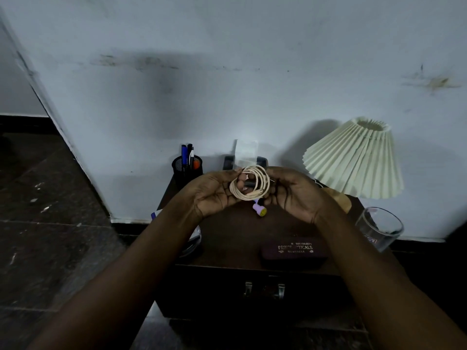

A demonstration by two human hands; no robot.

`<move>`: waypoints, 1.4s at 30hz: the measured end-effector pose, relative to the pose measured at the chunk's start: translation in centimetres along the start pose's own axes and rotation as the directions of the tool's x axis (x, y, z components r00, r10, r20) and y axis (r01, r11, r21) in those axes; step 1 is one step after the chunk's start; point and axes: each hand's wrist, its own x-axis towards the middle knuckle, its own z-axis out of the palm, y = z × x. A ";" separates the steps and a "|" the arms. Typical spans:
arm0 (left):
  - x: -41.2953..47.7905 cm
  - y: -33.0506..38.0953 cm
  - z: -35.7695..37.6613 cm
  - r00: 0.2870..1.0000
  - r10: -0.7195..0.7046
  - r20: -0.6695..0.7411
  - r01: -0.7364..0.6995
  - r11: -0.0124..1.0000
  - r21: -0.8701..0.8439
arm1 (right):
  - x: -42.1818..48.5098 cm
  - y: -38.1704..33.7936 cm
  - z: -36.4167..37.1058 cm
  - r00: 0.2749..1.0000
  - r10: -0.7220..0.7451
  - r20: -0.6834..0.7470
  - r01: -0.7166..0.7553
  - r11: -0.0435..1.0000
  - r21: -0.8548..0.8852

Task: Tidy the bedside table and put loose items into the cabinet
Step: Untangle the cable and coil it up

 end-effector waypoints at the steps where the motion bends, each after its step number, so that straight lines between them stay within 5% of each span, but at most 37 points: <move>1: 0.1 -0.1 0.1 1.000 0.014 -0.023 -0.014 1.000 0.009 | -0.1 -0.1 -0.1 0.999 -0.012 0.037 0.013 0.999 -0.040; 12: -0.7 -1.0 2.4 0.997 0.011 -0.082 0.006 0.978 0.207 | 0.5 1.5 0.2 0.994 -0.097 -0.058 0.075 0.950 -0.302; 23: -0.6 -0.3 1.6 0.988 -0.096 -0.119 0.108 0.989 0.098 | 0.7 1.4 0.7 0.964 -0.199 -0.175 0.129 0.930 -0.344; 28: -0.4 -0.3 1.3 0.992 -0.106 -0.072 0.101 0.992 -0.070 | 0.4 1.0 0.9 0.987 -0.106 -0.120 0.074 0.966 -0.247; 36: -0.3 -0.6 1.6 0.991 -0.024 -0.131 0.017 0.998 -0.054 | 0.0 1.0 1.0 0.999 0.018 -0.049 -0.017 1.000 0.007; 42: 0.5 -1.1 0.0 0.967 0.091 -0.236 0.003 0.929 0.371 | 0.0 2.2 0.5 0.993 -0.021 -0.119 -0.010 0.967 -0.253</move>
